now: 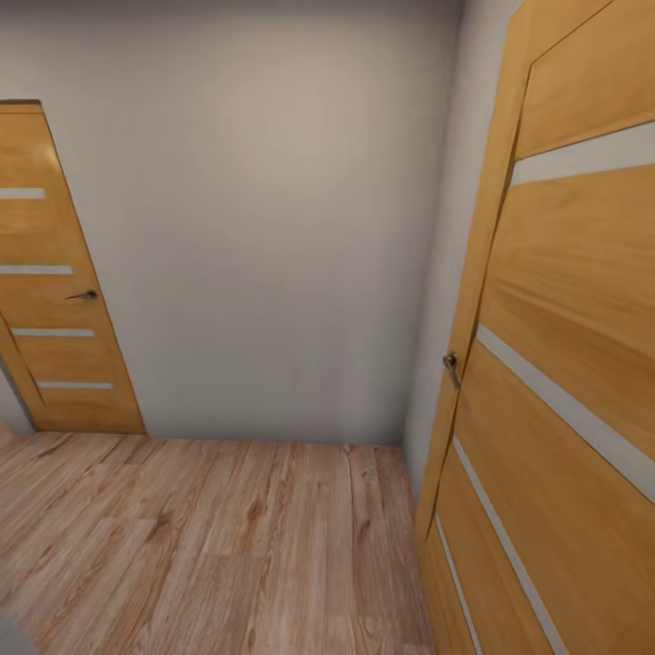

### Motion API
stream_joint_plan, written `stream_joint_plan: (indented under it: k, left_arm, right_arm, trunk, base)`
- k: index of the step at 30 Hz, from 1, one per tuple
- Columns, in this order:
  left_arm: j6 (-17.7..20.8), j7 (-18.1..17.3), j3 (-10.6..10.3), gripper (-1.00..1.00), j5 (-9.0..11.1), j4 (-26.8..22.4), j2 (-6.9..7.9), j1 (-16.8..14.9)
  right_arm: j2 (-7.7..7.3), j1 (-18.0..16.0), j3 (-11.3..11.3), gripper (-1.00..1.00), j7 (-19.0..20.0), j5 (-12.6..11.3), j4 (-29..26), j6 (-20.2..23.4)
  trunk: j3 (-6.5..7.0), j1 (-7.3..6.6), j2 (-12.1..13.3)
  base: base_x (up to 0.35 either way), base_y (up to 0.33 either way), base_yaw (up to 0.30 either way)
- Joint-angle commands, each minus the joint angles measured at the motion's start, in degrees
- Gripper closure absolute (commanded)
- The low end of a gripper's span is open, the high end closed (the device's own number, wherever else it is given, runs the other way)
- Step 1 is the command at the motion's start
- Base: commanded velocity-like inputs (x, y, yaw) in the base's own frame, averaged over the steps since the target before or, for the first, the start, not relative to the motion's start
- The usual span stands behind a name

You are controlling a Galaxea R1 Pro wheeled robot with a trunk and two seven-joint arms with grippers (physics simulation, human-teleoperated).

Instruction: Move the two storage containers from the living room to the garage. In the garage, place one container on the floor and stack the other container on top of it (either order is fine).

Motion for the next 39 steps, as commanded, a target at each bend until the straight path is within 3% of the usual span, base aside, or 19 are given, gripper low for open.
stream_joint_plan:
  k: [1,39]
  left_arm:
    - [-0.2,0.1,0.0,-1.00,0.2,0.1,0.00,0.0]
    - [-0.4,0.1,0.0,-1.00,0.2,0.1,0.00,0.0]
  right_arm:
    - [0.02,-0.1,0.0,-1.00,0.1,0.1,0.2,-0.4]
    - [0.00,-0.1,0.0,-1.00,0.1,0.1,0.2,-0.4]
  trunk:
    - [-0.05,0.04,-0.1]
    - [-0.05,0.04,-0.1]
  base:
    - [0.089,0.000,0.000]
    - [0.039,-0.008,0.000]
